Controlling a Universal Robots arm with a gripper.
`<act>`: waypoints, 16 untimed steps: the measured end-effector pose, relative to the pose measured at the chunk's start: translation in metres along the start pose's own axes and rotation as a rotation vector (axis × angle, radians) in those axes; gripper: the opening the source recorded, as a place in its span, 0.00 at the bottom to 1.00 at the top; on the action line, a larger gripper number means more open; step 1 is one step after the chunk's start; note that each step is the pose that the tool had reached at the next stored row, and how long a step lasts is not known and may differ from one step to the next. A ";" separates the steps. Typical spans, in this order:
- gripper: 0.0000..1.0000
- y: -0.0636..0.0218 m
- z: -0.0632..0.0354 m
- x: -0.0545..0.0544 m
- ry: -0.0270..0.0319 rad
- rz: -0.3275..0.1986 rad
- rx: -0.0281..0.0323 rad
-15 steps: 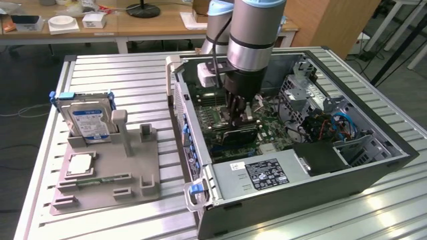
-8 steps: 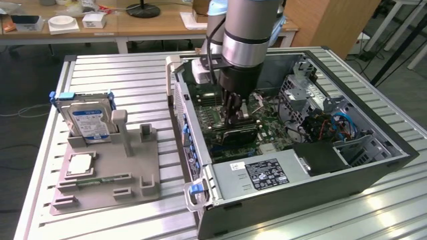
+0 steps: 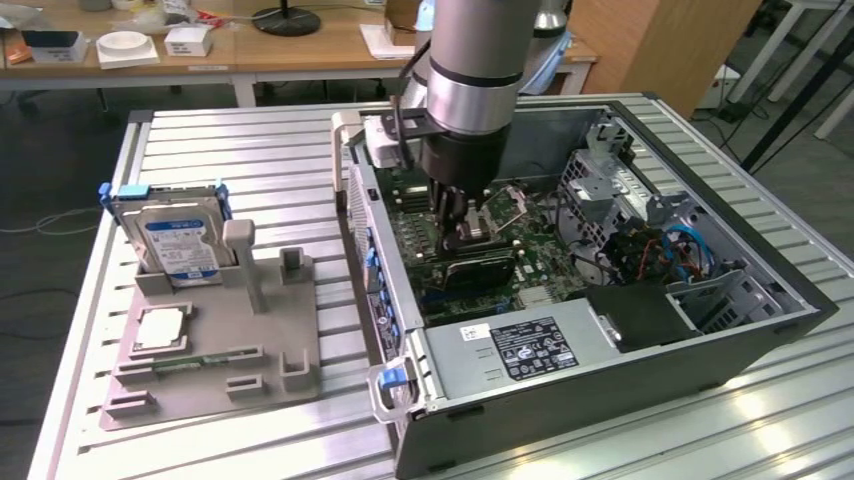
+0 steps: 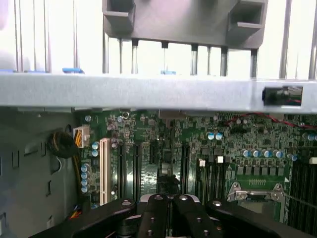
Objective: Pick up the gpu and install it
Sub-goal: 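Press down on the gpu until it lock into place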
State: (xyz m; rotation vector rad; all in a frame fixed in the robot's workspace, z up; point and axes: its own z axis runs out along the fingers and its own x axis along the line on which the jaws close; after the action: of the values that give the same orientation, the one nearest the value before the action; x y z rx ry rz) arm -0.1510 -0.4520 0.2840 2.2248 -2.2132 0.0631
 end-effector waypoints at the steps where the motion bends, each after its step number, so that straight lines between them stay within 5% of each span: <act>1: 0.11 0.0011 -0.0005 0.000 0.0021 0.000 -0.0001; 5: 0.11 0.0030 -0.0036 0.000 0.0073 0.000 -0.0064; 16: 0.11 0.0111 -0.0183 -0.001 0.0097 -0.001 -0.0068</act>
State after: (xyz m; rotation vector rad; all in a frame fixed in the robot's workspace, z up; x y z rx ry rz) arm -0.1626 -0.4510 0.3020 2.2168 -2.2047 0.0660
